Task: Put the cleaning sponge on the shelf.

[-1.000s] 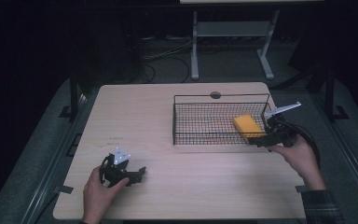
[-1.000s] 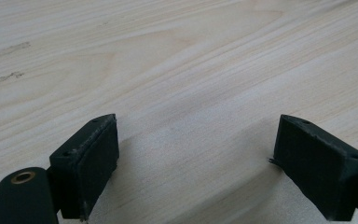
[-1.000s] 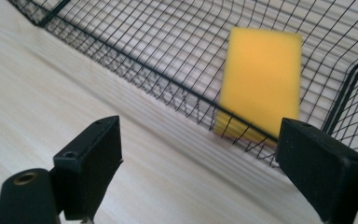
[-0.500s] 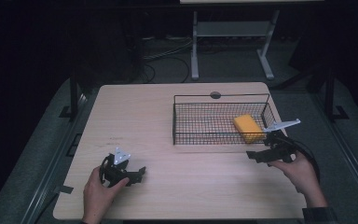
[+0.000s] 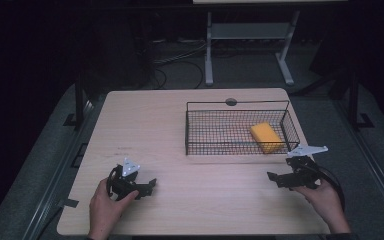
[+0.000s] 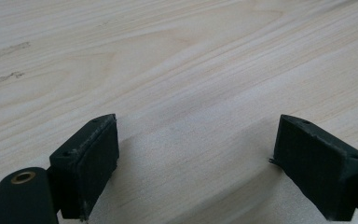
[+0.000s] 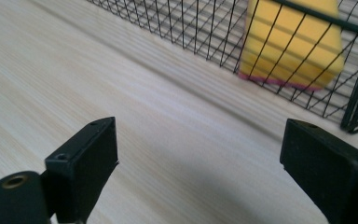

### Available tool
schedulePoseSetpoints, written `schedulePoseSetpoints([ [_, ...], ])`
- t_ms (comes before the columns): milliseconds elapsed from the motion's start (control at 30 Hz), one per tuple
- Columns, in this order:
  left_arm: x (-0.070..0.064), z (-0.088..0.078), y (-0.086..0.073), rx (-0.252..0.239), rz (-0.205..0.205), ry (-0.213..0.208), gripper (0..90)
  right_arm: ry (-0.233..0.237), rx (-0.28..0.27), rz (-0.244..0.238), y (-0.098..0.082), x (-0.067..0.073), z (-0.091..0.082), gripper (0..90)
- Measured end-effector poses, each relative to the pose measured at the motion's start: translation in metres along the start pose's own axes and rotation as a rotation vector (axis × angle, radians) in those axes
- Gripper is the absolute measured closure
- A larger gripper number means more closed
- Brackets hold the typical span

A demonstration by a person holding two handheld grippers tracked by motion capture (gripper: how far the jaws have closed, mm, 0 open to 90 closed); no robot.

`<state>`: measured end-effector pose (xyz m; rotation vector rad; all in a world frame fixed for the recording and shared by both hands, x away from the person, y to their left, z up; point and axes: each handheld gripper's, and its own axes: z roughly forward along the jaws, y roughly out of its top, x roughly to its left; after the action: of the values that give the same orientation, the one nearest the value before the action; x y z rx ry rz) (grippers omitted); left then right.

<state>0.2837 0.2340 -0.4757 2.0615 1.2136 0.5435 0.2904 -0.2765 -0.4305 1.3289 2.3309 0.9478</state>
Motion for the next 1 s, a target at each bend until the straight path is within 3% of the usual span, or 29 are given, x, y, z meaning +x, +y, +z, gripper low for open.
schedulePoseSetpoints([
  [167,0.000,0.000,0.000,0.000,0.000,-0.001,13.2,-0.028,-0.001,-0.013,-0.018,0.001,0.008,8.1],
  [467,0.000,0.000,0.000,0.000,0.000,-0.001,13.2,-0.069,0.000,-0.007,-0.036,-0.001,0.017,5.1],
  [733,0.000,0.000,0.000,0.000,-0.001,0.000,13.2,-0.047,0.004,-0.008,-0.044,-0.002,0.026,2.2],
  [900,0.000,0.000,0.000,0.000,0.000,-0.001,13.2,-0.040,-0.045,-0.010,-0.050,-0.002,0.026,2.0],
  [1000,0.000,0.000,0.000,0.000,0.000,0.000,13.2,-0.040,-0.044,-0.012,-0.050,-0.002,0.026,2.0],
])
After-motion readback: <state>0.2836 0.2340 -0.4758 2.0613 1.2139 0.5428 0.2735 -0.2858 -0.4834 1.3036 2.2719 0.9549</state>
